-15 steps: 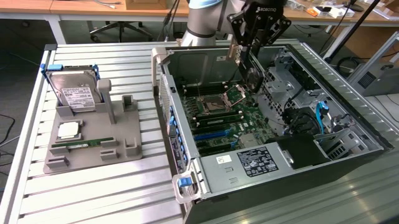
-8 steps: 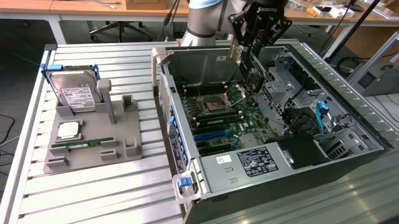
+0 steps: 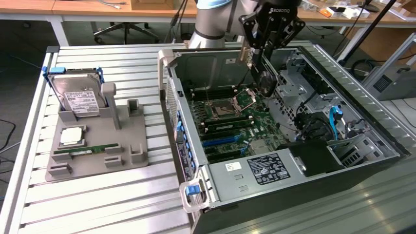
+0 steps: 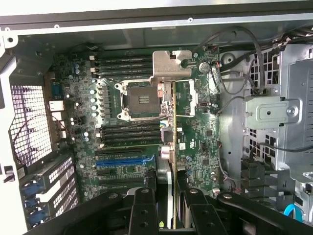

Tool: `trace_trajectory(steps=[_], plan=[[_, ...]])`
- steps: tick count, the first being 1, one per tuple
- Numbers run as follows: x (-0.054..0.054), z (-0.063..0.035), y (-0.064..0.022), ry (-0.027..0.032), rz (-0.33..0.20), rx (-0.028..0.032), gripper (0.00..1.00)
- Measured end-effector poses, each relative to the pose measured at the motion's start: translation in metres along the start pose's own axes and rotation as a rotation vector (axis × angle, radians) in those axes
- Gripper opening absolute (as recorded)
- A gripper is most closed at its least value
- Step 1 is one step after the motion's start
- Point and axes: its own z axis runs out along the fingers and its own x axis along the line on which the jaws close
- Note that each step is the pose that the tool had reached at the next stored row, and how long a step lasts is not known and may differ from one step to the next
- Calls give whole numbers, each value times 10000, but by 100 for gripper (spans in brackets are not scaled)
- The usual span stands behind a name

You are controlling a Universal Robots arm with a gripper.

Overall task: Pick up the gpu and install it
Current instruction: 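Pick up the gpu and move the gpu toward the slot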

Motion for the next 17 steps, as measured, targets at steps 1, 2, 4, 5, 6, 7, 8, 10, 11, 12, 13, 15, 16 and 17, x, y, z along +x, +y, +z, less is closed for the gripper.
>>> trace_trajectory(steps=[1,2,4,5,6,7,8,10,11,12,13,15,16,17], plan=[[-4,1,0,-1,0,4,27],[-6,2,1,-1,0,8,27],[-12,3,1,-1,0,16,27],[-14,4,1,-2,0,19,27],[-17,4,1,-2,-1,23,27],[-20,5,2,-2,-1,27,27],[-23,6,2,-2,-1,31,27],[-29,7,2,-3,-1,39,27],[-32,8,3,-3,-1,43,27],[-36,9,3,-4,-1,49,27],[-40,10,4,-4,-1,55,27],[-48,12,4,-5,-2,66,27],[-53,13,5,-5,-2,71,27],[-57,14,5,-6,-2,77,27]])
